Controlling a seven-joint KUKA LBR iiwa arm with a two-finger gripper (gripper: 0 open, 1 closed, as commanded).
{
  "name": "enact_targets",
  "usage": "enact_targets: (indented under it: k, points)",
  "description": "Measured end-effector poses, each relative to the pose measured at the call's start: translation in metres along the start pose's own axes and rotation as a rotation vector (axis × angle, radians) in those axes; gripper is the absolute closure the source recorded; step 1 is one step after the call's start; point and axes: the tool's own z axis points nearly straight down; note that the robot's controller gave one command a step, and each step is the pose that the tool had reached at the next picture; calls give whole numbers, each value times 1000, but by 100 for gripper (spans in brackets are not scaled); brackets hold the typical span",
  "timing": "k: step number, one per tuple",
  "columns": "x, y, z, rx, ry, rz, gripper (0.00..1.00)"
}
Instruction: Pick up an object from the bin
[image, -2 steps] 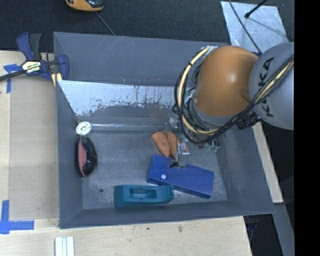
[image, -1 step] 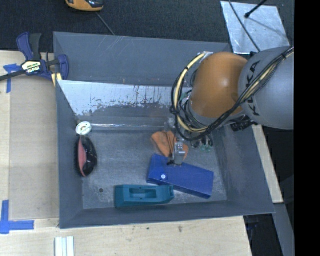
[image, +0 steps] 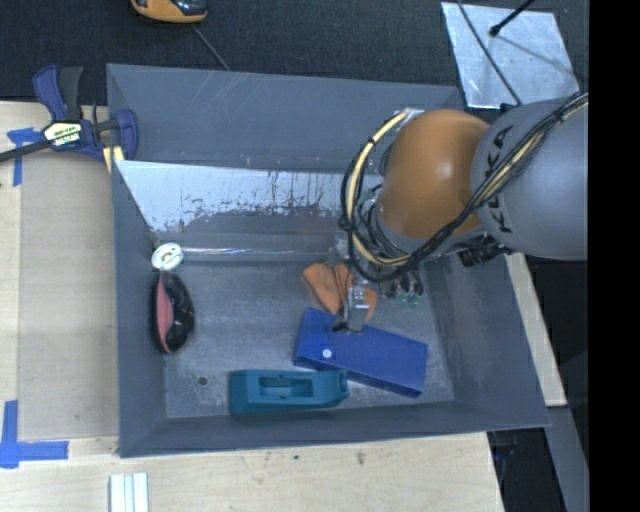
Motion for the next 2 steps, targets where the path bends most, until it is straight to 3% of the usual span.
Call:
enact_targets:
  k: [1, 2]
  points:
    - [3, -2, 19, 1, 11, -52, 0]
    - [-11, -8, 29, 0, 2, -24, 0]
